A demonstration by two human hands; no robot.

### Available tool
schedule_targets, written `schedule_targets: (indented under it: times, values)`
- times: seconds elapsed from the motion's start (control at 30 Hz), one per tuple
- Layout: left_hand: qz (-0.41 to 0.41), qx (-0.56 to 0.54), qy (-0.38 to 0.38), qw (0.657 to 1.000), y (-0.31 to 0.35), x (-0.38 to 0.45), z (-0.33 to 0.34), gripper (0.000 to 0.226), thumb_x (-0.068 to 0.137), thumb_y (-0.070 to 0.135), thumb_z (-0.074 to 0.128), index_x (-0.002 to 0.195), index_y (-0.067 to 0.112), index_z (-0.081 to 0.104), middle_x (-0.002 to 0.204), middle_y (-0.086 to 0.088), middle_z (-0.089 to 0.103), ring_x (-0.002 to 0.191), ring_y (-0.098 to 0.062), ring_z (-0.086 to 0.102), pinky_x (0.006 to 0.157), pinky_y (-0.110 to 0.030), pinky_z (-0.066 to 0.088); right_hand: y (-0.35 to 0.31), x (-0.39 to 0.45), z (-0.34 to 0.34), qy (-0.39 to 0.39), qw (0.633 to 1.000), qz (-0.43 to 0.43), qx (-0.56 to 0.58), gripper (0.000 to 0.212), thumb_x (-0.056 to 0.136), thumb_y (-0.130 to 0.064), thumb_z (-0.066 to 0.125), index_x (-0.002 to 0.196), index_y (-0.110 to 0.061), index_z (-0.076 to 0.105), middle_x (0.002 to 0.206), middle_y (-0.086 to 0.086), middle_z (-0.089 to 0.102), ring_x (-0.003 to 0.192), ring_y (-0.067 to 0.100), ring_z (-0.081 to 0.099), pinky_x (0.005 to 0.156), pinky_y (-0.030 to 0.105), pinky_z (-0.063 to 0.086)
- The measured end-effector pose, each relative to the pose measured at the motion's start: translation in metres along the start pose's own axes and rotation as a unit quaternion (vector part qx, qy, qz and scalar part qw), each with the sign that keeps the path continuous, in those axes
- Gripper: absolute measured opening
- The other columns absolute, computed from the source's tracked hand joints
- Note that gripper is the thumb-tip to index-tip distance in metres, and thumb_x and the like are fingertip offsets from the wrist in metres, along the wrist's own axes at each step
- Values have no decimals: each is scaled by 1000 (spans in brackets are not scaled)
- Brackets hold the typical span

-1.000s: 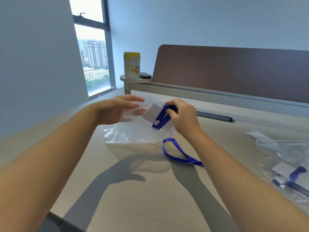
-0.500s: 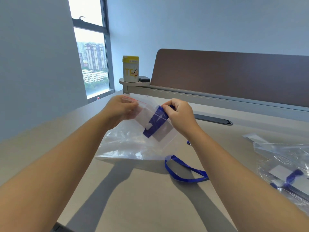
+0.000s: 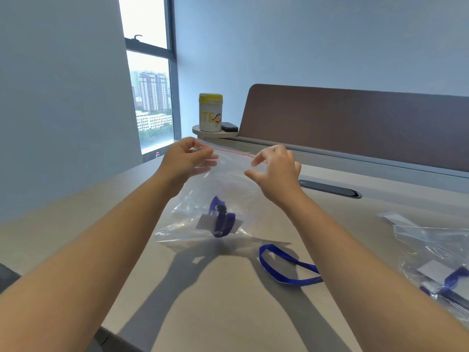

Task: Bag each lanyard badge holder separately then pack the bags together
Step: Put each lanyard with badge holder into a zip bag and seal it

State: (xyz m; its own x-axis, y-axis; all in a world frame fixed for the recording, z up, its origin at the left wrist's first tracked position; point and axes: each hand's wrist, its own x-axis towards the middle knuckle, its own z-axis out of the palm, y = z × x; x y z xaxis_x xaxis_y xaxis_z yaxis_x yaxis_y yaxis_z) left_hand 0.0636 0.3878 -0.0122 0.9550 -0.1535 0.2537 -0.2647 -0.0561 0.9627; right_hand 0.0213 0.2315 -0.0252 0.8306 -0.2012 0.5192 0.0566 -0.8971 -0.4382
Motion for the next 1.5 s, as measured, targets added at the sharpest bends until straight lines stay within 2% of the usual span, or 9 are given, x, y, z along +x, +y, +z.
schedule_targets:
  times: [0.1, 0.17, 0.3, 0.4, 0.6, 0.73, 0.93, 1.3, 1.5]
  values:
    - [25, 52, -13, 998, 2, -6, -5, 19, 86, 6, 57, 68, 13, 55, 71, -2, 57, 68, -11, 55, 68, -18, 47, -12, -4, 1, -22, 998, -7, 50, 48, 83, -39, 60, 124, -19, 46, 135, 2, 45, 126, 21, 36, 103, 38, 26]
    - [39, 92, -20, 995, 2, -12, -8, 15, 85, 7, 58, 71, 11, 59, 70, 0, 56, 67, -10, 52, 67, -17, 45, -21, -5, 2, -40, 995, -18, 93, 41, 83, -39, 59, 119, -20, 52, 128, 0, 54, 123, 20, 41, 101, 39, 26]
    - [49, 117, -21, 992, 2, -20, -18, 11, 86, 9, 58, 76, 10, 62, 70, 1, 58, 67, -10, 53, 68, -17, 45, -33, -13, 2, -45, 989, -38, 133, 22, 86, -30, 58, 96, -14, 70, 106, 2, 68, 112, 21, 50, 97, 39, 27]
    - [63, 162, -15, 985, -1, -25, -25, 5, 86, 9, 58, 85, 6, 62, 69, 1, 58, 65, -9, 53, 67, -15, 45, -38, -19, 5, -46, 990, -42, 130, 22, 86, -28, 59, 96, -12, 71, 104, 4, 69, 108, 20, 52, 97, 38, 28]
    - [116, 265, -4, 957, -5, -28, -26, 14, 84, 8, 60, 93, -1, 68, 65, 5, 54, 63, -6, 49, 65, -14, 42, -42, -25, 6, -60, 991, -41, 112, 22, 87, -26, 57, 100, -12, 69, 108, 5, 68, 109, 20, 51, 97, 37, 28]
    - [141, 280, 5, 950, -8, -29, -24, 16, 85, 8, 60, 93, -2, 69, 65, 5, 54, 63, -4, 49, 64, -15, 42, -44, -28, 6, -77, 992, -47, 92, 24, 87, -29, 57, 101, -14, 69, 109, 3, 67, 110, 19, 49, 97, 37, 27]
    - [164, 285, 8, 944, -10, -32, -23, 18, 85, 9, 59, 94, -3, 70, 80, -2, 59, 63, -2, 49, 64, -13, 41, -53, -29, 10, -85, 991, -63, 82, 26, 89, -29, 54, 105, -13, 68, 111, 4, 67, 111, 19, 49, 99, 38, 28]
    - [153, 309, -21, 938, -19, -29, -26, 19, 87, 12, 57, 94, -4, 67, 69, 3, 53, 65, -9, 49, 64, -16, 41, -55, -28, 23, -84, 991, -101, 34, 25, 94, -26, 46, 103, -11, 63, 109, 6, 65, 106, 21, 50, 97, 37, 28]
    - [158, 302, 45, 939, -30, -23, -26, 21, 89, 13, 55, 96, -4, 65, 83, -9, 58, 67, -12, 49, 64, -17, 41, -49, -24, 25, -96, 991, -90, 7, 24, 94, -28, 43, 106, -15, 59, 112, 5, 64, 108, 23, 51, 98, 41, 29]
